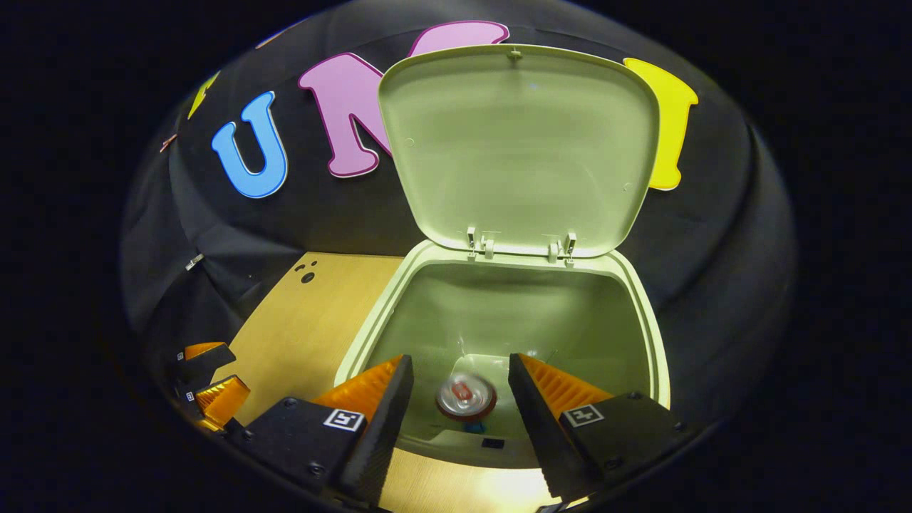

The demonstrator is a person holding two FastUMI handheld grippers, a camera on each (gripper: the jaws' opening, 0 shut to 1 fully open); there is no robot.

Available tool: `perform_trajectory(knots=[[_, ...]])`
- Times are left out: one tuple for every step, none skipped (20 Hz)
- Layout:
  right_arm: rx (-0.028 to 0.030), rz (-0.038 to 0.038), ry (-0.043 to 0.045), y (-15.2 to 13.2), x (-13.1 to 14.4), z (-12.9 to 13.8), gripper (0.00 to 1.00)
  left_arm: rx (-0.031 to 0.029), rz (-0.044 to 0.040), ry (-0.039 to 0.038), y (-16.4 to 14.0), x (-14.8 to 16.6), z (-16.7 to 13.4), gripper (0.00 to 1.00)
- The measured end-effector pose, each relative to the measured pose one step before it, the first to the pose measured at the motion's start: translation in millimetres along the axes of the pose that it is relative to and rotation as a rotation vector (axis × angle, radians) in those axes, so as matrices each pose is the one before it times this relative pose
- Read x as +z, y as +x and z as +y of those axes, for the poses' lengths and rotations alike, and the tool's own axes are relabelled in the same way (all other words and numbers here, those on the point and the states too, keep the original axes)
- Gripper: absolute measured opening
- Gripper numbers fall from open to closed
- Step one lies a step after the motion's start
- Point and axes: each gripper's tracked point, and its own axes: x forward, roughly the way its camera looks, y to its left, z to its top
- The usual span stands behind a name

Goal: Press the lid of the desktop garbage bin to open it, pick up the crumpled paper on the desktop and throw it into the bin, then pick up the pop can on the desktop and drop it into the bin, and finally close the garbage bin lid.

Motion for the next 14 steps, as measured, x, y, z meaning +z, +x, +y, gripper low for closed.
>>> perform_trajectory(knots=[[-0.00201,-0.00817,-0.00357,-1.93,1.75,0.26,0.87,0.00152,-0.00208,0.00083,-0.05,0.38,-0.39,0.75],[0.00244,-0.01242,-0.00189,-2.04,2.42,0.79,0.89,0.0053,-0.00351,0.00159,-1.66,0.18,0.53,0.75],[0.00096,-0.01785,-0.00109,-3.44,3.17,1.02,0.89,0.0043,-0.00475,0.00202,-1.59,1.12,0.53,0.75],[-0.00018,-0.02239,0.00233,-6.1,5.33,1.52,0.89,0.00769,-0.00858,0.00144,-3.07,1.19,0.35,0.75],[0.00432,-0.02853,-0.00262,-7.02,5.22,2.24,0.89,0.00734,-0.00291,-0.00082,-2.1,0.47,1.38,0.75],[0.0059,-0.03105,-0.00826,-8.84,5.43,2.85,0.9,0.00981,-0.00343,-0.00153,-3.58,-0.31,1.43,0.75],[0.00071,-0.03016,-0.00672,-10.82,7.1,1.04,0.9,0.00959,-0.00494,-0.00378,-3.03,0.92,2.05,0.75],[0.00155,-0.03124,-0.00601,-12.14,7.6,0.44,0.89,0.00652,-0.00249,-0.00752,-3.87,-0.07,0.98,0.75],[0.00064,-0.0301,-0.00048,-10.38,8.21,0.66,0.89,0.01228,-0.00254,-0.00621,-3.71,0.29,2.61,0.76],[0.0019,-0.03058,0.00053,-8.21,7.87,0.49,0.89,0.01173,0.0014,-0.00996,-3.46,-1.97,1.95,0.75],[0.00048,-0.02575,-0.00073,-9.48,8.61,-5.31,0.89,0.00576,0.00169,-0.01087,-3.26,-1.2,0.39,0.75],[-0.00199,-0.021,0.00013,-8.18,6.68,-1.13,0.89,0.01159,0.0027,-0.00723,-3.58,-2.36,2.6,0.76],[-0.00191,-0.0156,0.00355,-7.33,5.32,-1.46,0.89,0.00471,0.00072,-0.0053,-2.09,-1.09,0.17,0.75],[0.00623,-0.01004,0.00609,-5.53,4.55,1.12,0.89,0.00931,0.00167,-0.00145,-2.45,-0.47,1.64,0.75]])
